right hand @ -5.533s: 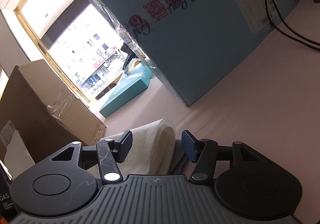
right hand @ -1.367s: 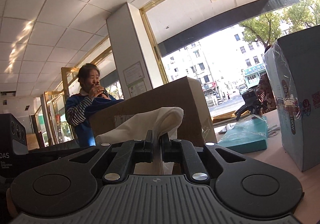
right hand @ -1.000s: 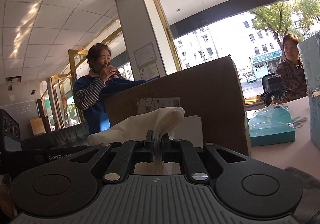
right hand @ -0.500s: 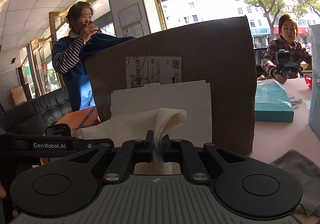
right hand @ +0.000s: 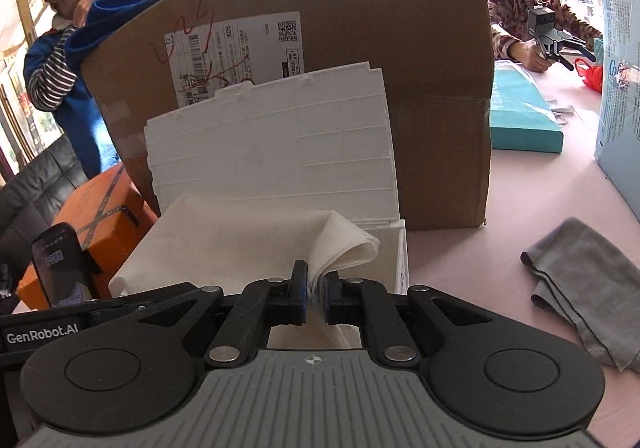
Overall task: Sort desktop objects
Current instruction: 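Open the left gripper while the right gripper opens, releasing the cloth in the box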
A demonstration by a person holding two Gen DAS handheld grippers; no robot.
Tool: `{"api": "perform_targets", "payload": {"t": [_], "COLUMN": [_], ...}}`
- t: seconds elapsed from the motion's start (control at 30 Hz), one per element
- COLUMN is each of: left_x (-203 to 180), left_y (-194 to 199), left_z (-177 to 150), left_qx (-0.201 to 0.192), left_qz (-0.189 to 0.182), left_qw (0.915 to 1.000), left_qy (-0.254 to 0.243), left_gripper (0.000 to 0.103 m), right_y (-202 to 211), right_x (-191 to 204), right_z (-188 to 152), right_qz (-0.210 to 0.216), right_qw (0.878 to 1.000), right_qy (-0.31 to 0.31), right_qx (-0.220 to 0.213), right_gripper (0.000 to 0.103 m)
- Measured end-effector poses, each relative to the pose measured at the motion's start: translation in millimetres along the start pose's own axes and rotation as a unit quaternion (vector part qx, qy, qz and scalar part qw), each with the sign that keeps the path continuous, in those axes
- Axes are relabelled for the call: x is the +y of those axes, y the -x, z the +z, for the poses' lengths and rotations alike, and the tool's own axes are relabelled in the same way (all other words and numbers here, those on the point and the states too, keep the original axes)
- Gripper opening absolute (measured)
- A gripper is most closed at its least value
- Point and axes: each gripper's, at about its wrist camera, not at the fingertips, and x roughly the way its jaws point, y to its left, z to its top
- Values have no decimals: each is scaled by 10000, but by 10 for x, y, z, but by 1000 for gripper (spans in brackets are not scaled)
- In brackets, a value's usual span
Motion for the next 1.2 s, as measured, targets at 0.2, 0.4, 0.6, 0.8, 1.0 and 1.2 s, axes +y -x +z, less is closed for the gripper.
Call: {"api": "perform_targets", "payload": {"t": [0.2,0.4,0.6,0.8,1.0,1.2], "left_x": [32,9,-16,-13,88,134], "left_y": [94,254,357,313,-20,-132], "left_z": [53,120,135,122,63,40], "left_qx": [-67,-423,-767,-820,-244,-92], "left_qz": [-90,-77,-460,-743,-810,-742], "left_qw": [9999,9991,9958,9936,9964,9972], "left_qy": [114,-33,-168,-219,-81,-80], "left_gripper": [43,47,45,45,45,43], "right_y": [-107,-131,-145,-165,-218,-224], "right_x": [44,69,59,102,152,126], "right_z": [12,28,35,31,14,10], "right_qz": [-150,-272,-339,-404,-505,-432], "right_qw": [9994,9980,9966,9951,9930,9942], "right_qy": [176,381,541,729,924,887], "right_qx": [247,420,522,533,537,439], "right_gripper": [7,8,8,8,8,27]}}
